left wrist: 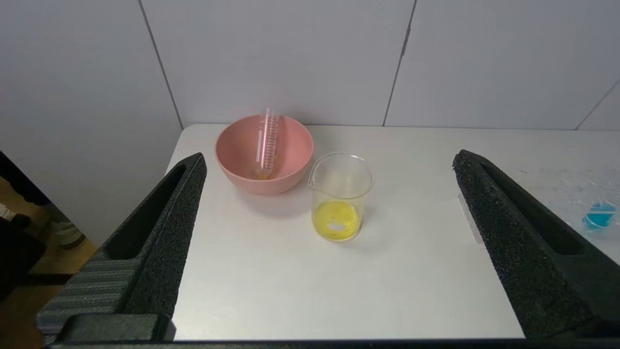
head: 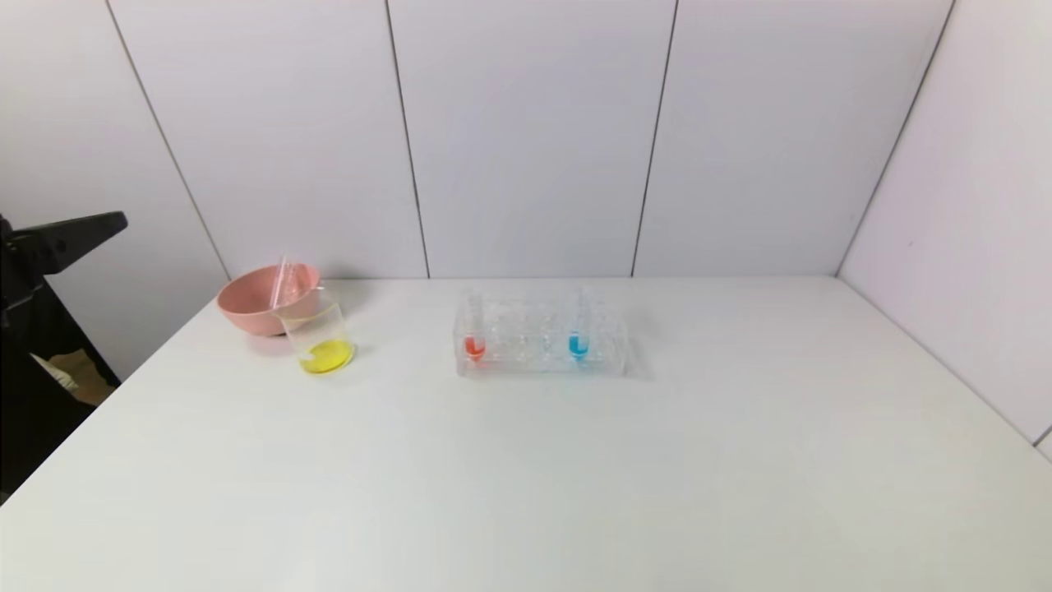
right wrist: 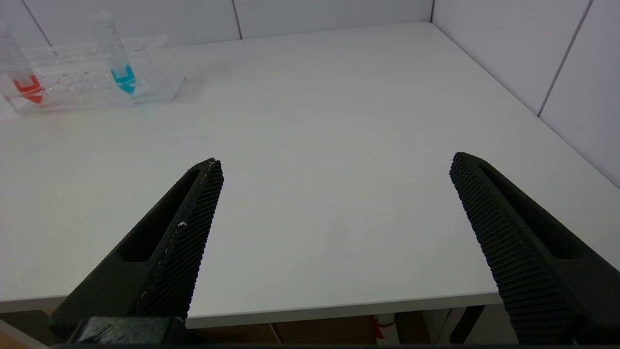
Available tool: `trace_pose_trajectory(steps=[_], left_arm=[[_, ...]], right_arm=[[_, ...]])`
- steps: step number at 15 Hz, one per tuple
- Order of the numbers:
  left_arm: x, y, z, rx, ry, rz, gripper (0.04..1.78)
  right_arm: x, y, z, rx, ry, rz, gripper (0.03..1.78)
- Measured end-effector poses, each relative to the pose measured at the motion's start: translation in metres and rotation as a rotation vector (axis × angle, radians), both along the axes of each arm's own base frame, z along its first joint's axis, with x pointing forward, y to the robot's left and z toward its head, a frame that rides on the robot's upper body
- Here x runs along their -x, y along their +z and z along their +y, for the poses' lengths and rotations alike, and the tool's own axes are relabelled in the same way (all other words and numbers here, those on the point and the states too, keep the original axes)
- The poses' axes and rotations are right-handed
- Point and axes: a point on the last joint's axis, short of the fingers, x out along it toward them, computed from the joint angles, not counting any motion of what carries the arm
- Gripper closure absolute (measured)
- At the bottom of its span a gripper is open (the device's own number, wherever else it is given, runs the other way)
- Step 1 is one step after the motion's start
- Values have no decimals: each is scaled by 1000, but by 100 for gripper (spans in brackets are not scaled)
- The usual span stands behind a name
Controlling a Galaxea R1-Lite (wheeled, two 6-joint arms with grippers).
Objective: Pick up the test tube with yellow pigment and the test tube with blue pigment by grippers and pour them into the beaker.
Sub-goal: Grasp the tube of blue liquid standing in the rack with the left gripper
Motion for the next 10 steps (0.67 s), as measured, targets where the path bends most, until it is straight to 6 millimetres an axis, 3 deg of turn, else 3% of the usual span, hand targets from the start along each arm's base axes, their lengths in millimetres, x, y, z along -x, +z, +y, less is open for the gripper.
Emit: trace_pose_trajectory(steps=[6, 10], left_arm=[[62, -15, -32, 108, -136, -3, 4], [79, -29, -48, 147, -312, 39, 5]], right_arm=[[0, 0, 0, 0, 0, 0, 10], [0, 0, 0, 0, 0, 0, 10]])
